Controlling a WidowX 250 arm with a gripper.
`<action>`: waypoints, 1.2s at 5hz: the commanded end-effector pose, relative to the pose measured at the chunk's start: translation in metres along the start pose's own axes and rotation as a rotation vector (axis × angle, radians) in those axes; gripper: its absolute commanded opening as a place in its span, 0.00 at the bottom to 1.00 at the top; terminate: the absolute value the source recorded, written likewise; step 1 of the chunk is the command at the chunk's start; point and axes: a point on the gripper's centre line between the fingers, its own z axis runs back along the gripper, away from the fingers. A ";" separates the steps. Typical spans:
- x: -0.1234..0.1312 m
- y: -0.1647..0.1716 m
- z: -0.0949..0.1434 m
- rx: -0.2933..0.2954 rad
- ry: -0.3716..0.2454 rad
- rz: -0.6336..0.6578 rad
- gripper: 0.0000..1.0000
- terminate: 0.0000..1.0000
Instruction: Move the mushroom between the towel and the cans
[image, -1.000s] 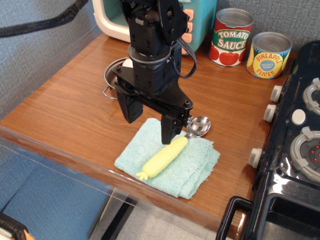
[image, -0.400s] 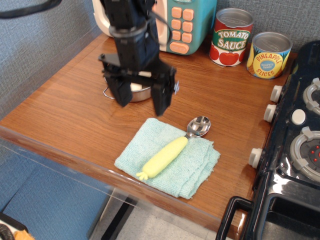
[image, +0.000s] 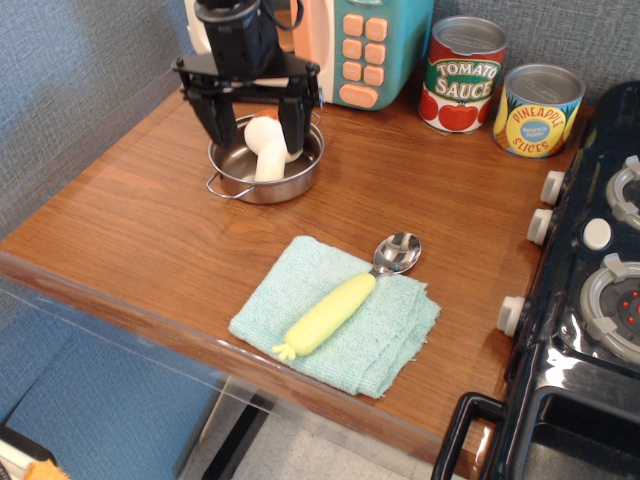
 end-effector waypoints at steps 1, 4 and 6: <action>0.055 0.020 0.005 0.053 -0.155 0.099 1.00 0.00; 0.059 0.018 -0.045 0.116 -0.042 0.110 1.00 0.00; 0.061 0.014 -0.031 0.120 -0.063 0.112 0.00 0.00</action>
